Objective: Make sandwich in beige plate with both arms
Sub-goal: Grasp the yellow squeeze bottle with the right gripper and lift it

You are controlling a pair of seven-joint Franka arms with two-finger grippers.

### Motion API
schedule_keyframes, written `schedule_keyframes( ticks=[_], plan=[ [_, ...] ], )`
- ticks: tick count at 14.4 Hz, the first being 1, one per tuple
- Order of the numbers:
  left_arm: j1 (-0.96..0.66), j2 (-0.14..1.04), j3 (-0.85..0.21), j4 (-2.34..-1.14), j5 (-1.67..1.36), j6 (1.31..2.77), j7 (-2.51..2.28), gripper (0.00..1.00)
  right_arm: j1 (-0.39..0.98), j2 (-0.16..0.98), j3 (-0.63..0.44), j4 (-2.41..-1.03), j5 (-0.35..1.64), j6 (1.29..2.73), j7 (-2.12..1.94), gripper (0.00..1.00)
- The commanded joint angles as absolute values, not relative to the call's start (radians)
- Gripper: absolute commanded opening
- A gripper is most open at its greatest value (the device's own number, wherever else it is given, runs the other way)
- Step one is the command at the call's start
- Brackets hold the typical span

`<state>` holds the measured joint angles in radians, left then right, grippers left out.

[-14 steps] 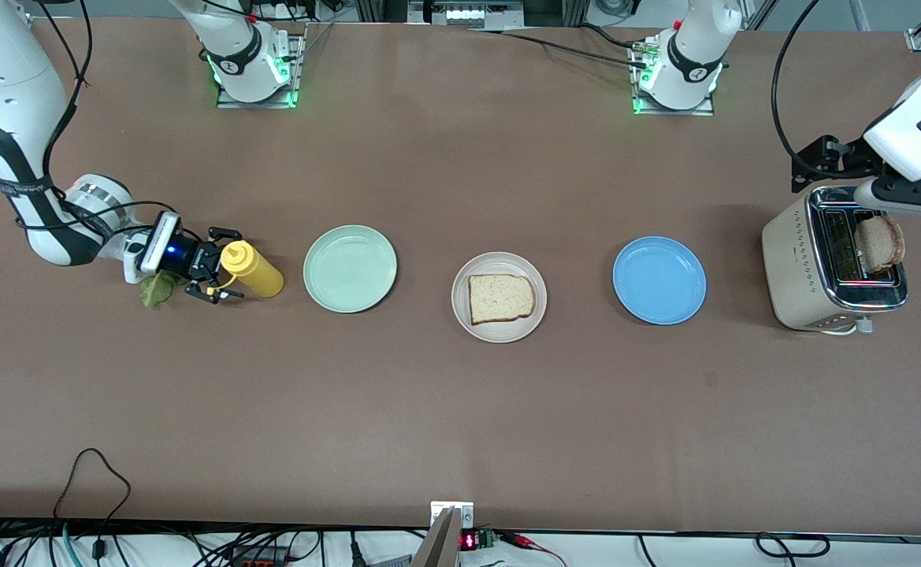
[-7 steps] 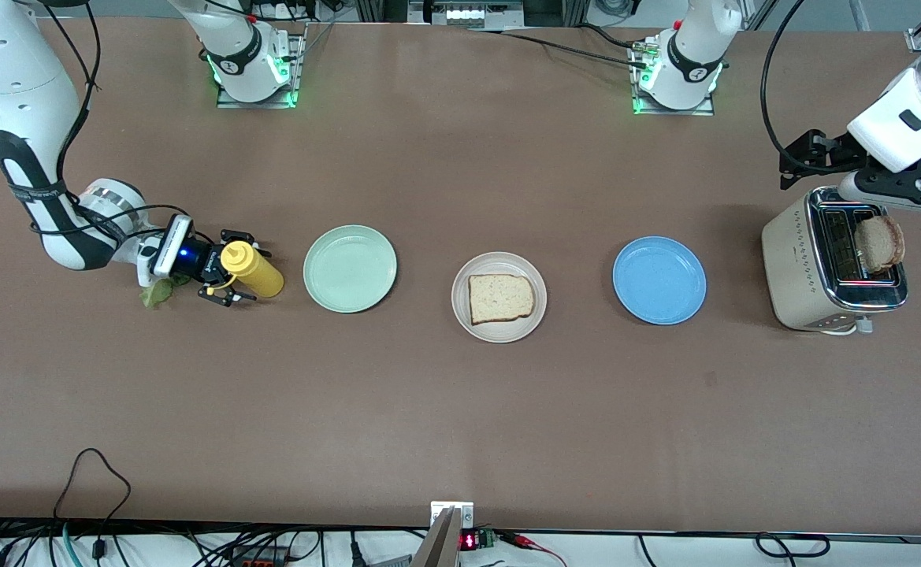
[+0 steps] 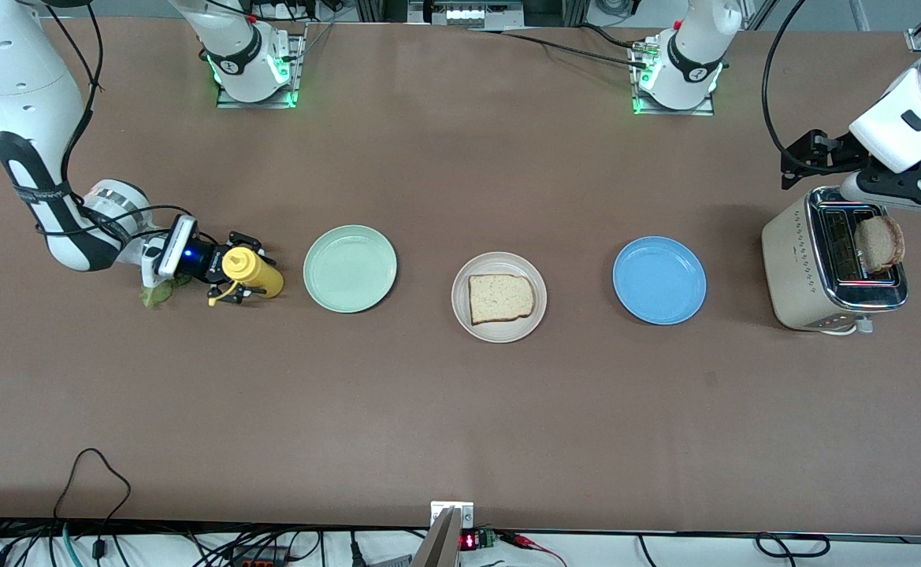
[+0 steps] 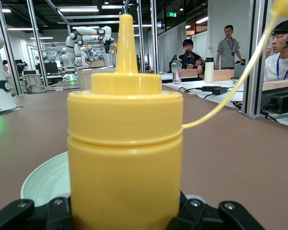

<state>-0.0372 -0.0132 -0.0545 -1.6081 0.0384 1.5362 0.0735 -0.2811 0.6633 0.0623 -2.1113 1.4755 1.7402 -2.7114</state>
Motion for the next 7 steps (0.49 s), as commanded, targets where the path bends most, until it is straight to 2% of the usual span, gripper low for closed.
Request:
schedule_keyframes(
  ticks=[1,2,7],
  plan=[
    [-0.034,-0.025,-0.057,-1.612,0.035,1.528,0.075,1.0,-0.272,0.667,0.06,-2.097,1.499,1.736,-2.735,0.44],
    [-0.034,-0.022,-0.057,-1.611,0.035,1.531,0.075,1.0,-0.267,0.658,0.058,-2.091,1.499,1.744,-2.723,0.41],
    [-0.031,-0.023,-0.055,-1.611,0.031,1.506,0.074,1.0,-0.201,0.591,0.058,-2.042,1.497,1.851,-2.558,0.41]
  ],
)
